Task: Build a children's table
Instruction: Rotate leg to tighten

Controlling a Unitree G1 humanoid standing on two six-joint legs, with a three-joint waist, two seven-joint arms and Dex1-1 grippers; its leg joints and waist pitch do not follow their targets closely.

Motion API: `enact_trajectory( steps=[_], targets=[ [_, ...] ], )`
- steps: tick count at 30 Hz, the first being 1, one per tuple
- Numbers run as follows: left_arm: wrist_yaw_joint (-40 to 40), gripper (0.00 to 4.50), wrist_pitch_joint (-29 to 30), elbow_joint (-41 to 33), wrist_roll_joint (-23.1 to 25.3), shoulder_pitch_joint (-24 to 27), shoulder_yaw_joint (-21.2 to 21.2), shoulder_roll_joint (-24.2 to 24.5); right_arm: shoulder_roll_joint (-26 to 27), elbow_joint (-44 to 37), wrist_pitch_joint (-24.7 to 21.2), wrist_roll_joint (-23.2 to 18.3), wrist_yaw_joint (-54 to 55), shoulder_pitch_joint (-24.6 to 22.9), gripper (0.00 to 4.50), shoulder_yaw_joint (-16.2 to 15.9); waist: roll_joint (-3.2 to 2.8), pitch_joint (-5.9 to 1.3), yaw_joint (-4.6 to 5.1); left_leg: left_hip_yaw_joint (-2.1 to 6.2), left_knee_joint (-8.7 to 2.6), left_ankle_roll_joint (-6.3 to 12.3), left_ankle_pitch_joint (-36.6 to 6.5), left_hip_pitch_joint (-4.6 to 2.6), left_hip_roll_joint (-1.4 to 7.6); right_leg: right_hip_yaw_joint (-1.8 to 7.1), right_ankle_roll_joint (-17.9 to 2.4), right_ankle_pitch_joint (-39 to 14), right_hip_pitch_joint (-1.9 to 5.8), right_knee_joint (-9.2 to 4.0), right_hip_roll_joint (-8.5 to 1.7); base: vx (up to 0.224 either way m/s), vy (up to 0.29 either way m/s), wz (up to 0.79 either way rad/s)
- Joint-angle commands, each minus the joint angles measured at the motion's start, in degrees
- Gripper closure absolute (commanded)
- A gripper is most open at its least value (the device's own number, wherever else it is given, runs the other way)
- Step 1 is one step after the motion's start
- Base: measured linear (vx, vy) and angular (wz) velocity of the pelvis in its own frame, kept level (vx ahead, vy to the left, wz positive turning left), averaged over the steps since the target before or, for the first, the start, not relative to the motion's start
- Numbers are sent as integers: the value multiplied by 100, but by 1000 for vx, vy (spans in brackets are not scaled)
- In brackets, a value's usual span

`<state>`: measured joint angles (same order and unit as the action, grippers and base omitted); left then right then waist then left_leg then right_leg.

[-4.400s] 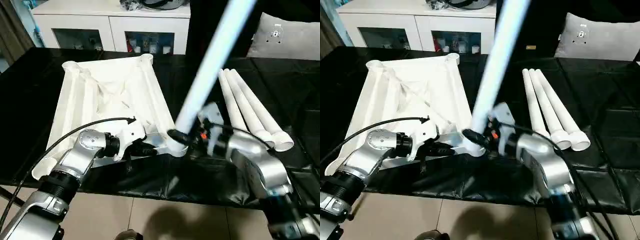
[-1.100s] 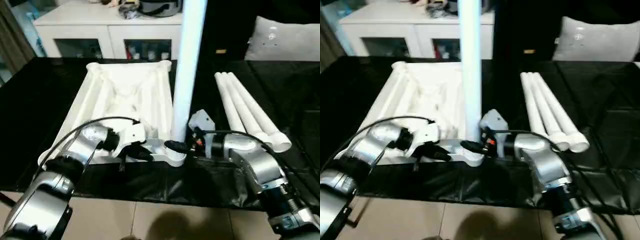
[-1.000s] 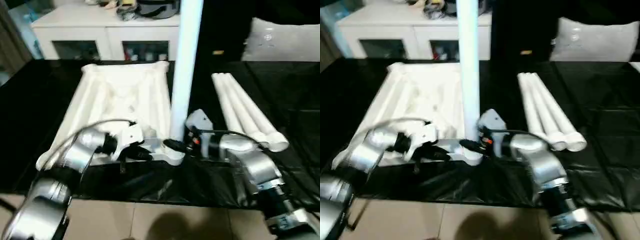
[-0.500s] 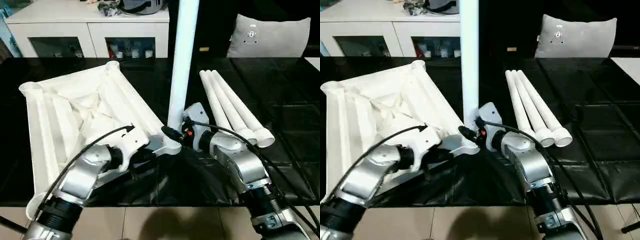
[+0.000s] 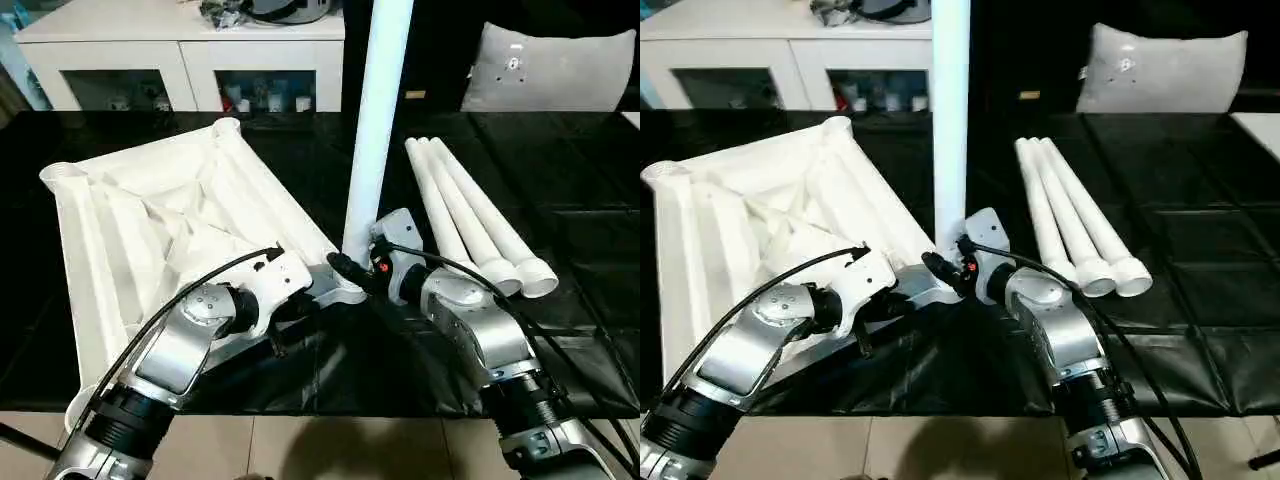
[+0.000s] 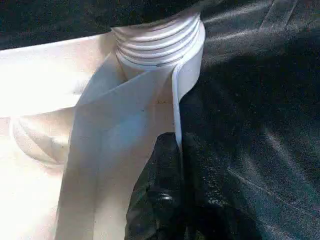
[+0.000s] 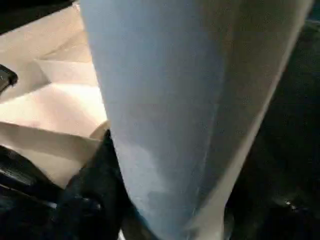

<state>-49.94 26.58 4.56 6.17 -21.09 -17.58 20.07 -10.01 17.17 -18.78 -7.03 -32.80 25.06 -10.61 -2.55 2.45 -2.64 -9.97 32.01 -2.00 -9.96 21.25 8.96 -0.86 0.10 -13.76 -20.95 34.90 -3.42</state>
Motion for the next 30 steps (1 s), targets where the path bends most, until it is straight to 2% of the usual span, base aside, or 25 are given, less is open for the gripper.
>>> enact_trajectory(
  steps=[1, 3, 4, 5, 7, 8, 9, 10, 12, 13, 14, 17, 18, 19, 21, 22, 28, 30],
  targets=[
    [-133, 450, -238, -71, -110, -213, 17, 5, -93, 566, -207, 202, 65, -292, 139, -107, -66, -239, -7, 176, -411, -207, -1823, -81, 388, 235, -1159, -606, 75, -489, -426, 0, 0, 0],
    [-163, 450, -406, 110, -134, -278, 13, 68, -151, 388, -19, 165, -108, -412, 117, -105, -70, -269, -64, 160, -372, -148, -1569, -78, 384, 235, -1218, -309, 102, -463, -429, 0, 0, 0],
    [-173, 450, -464, 168, -135, -300, 2, 92, -169, 346, 28, 152, -144, -445, 97, -103, -73, -287, -102, 153, -349, -85, -1370, -73, 387, 233, -1219, 35, 115, -433, -423, 0, 0, 0],
    [-193, 450, -519, 246, -152, -326, 5, 116, -206, 290, 86, 119, -192, -501, 97, -86, -73, -305, -111, 156, -325, -13, -1116, -60, 375, 213, -1245, 430, 144, -389, -410, 0, 0, 0],
    [-242, 450, -607, 363, -180, -364, 14, 150, -289, 183, 195, 76, -300, -603, 90, -66, -81, -307, -113, 154, -299, 70, -936, -35, 370, 207, -1284, 745, 157, -357, -421, 0, 0, 0],
    [-281, 450, -651, 420, -190, -384, 15, 170, -353, 104, 280, 61, -371, -675, 77, -56, -108, -326, -127, 159, -270, 137, -825, -29, 373, 192, -1282, 994, 168, -338, -421, 0, 0, 0],
    [-298, 450, -676, 446, -192, -393, 12, 178, -377, 82, 329, 63, -390, -699, 64, -54, -102, -332, -135, 161, -263, 154, -766, -21, 372, 184, -1282, 1095, 177, -323, -418, 0, 0, 0],
    [-355, 450, -730, 526, -189, -423, -10, 204, -458, 28, 496, 68, -442, -777, 54, -32, -121, -316, -129, 168, -274, 169, -789, -8, 367, 167, -1295, 1070, 176, -321, -417, 0, 0, 0],
    [-379, 450, -751, 563, -187, -437, -25, 215, -485, 20, 573, 76, -455, -806, 45, -15, -110, -313, -128, 160, -274, 162, -960, -26, 372, 173, -1316, 833, 177, -342, -428, 0, 0, 0],
    [-476, 450, -850, 679, -191, -471, -94, 249, -657, -118, 804, 21, -649, -989, 32, 57, -141, -306, -122, 172, -288, 148, -1034, -20, 378, 165, -1329, 691, 182, -350, -430, 0, 0, 0],
    [-512, 450, -889, 726, -207, -484, -113, 256, -722, -173, 885, -4, -722, -1057, 32, 86, -128, -305, -136, 160, -274, 152, -1114, -40, 385, 177, -1341, 565, 175, -374, -433, 0, 0, 0],
    [-655, 450, -1033, 875, -219, -529, -191, 287, -870, -342, 1056, -132, -914, -1185, 10, 228, -112, -314, -148, 160, -254, 236, -972, -3, 369, 175, -1387, 668, 211, -351, -440, 0, 0, 0],
    [-760, 450, -1137, 975, -217, -563, -248, 318, -963, -427, 1166, -194, -1028, -1224, 4, 303, -120, -304, -141, 155, -239, 325, -919, 1, 364, 167, -1408, 629, 196, -354, -440, 0, 0, 0],
    [-817, 450, -1189, 1025, -215, -583, -276, 336, -1015, -447, 1229, -212, -1095, -1222, 4, 324, -141, -303, -147, 160, -238, 339, -935, -4, 370, 165, -1407, 556, 195, -355, -447, 0, 0, 0],
    [-1163, 450, -1540, 1250, -197, -679, -410, 432, -1281, -492, 1431, -345, -1505, -1142, 4, 376, -134, -302, -147, 157, -236, 369, -992, -17, 385, 171, -1402, 377, 191, -365, -449, 0, 0, 0],
    [-1277, 450, -1642, 1299, -188, -705, -462, 471, -1346, -498, 1421, -405, -1647, -1097, 4, 390, -143, -307, -153, 155, -227, 391, -993, -19, 382, 167, -1420, 306, 195, -369, -447, 0, 0, 0],
    [-1708, 450, -2221, 1539, -33, -834, -761, 678, -1479, -521, 1286, -628, -2165, -856, 4, 377, -165, -350, -264, 141, -175, 536, -675, -26, 410, 141, -1560, 774, 173, -280, -434, 0, 0, 0],
    [-1894, 450, -2398, 1668, -6, -925, -854, 703, -1542, -496, 1220, -583, -2356, -708, 4, 234, -156, -354, -287, 145, -163, 544, -645, -19, 407, 131, -1580, 805, 180, -264, -437, 0, 0, 0]
  ],
)
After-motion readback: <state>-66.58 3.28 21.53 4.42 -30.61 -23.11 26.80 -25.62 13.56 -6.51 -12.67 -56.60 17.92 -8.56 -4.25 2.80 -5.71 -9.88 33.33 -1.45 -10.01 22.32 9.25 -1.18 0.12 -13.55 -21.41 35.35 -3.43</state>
